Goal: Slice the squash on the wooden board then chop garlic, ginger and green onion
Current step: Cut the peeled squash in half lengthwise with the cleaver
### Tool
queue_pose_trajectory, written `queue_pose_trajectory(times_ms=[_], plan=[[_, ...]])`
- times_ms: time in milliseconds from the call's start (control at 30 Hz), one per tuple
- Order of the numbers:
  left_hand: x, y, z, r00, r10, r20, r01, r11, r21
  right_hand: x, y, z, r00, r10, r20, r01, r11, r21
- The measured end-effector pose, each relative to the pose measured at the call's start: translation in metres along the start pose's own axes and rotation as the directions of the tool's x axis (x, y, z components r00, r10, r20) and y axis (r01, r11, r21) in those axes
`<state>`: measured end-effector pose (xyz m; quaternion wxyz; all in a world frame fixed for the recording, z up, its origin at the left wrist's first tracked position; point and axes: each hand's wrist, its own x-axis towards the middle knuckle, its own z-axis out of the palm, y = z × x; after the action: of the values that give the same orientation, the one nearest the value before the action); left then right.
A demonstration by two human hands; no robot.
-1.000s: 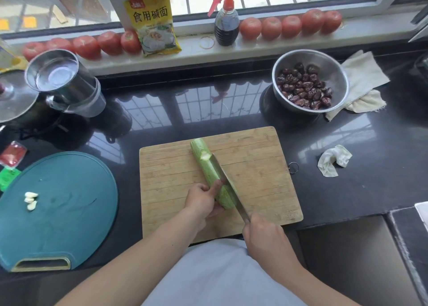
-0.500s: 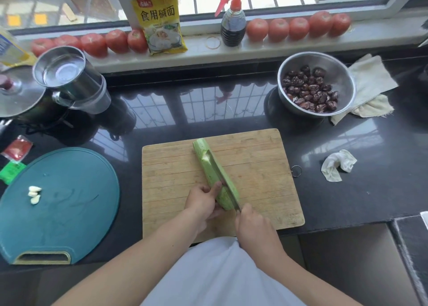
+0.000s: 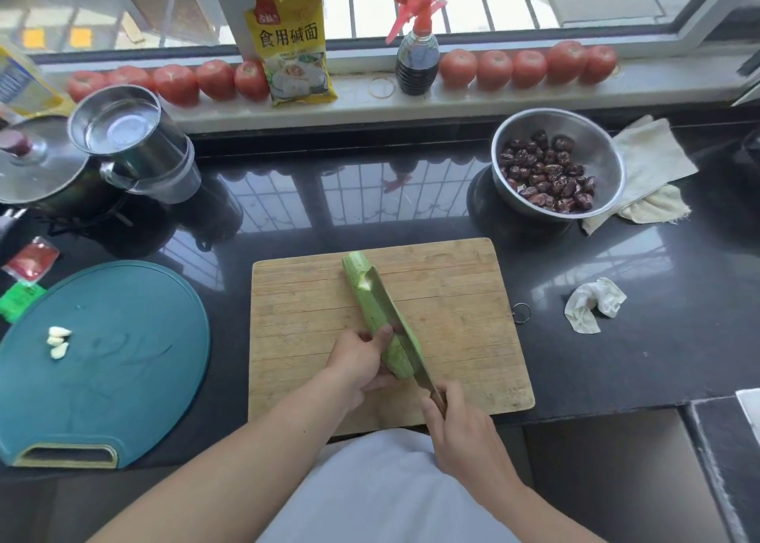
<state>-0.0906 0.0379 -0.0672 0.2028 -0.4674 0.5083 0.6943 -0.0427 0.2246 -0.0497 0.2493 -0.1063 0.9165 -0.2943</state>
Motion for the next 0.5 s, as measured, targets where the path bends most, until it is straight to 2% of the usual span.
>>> queue_pose_trajectory(times_ms=[167, 333, 500], plan=[[-0.003, 0.002, 0.001, 0.995, 0.081, 0.056, -0.082, 0.996, 0.022, 0.001, -0.009, -0.001, 0.998, -0.067, 0.017, 0.068, 0.997, -0.038], [-0.001, -0.002, -0.001, 0.995, 0.079, 0.053, -0.081, 0.996, 0.023, 0.018, -0.02, 0.01, 0.993, -0.119, 0.005, 0.119, 0.986, -0.116], [-0.003, -0.004, -0.003, 0.997, 0.068, 0.04, -0.07, 0.997, 0.037, 0.031, -0.027, 0.013, 0.994, -0.108, -0.016, 0.104, 0.983, -0.152]])
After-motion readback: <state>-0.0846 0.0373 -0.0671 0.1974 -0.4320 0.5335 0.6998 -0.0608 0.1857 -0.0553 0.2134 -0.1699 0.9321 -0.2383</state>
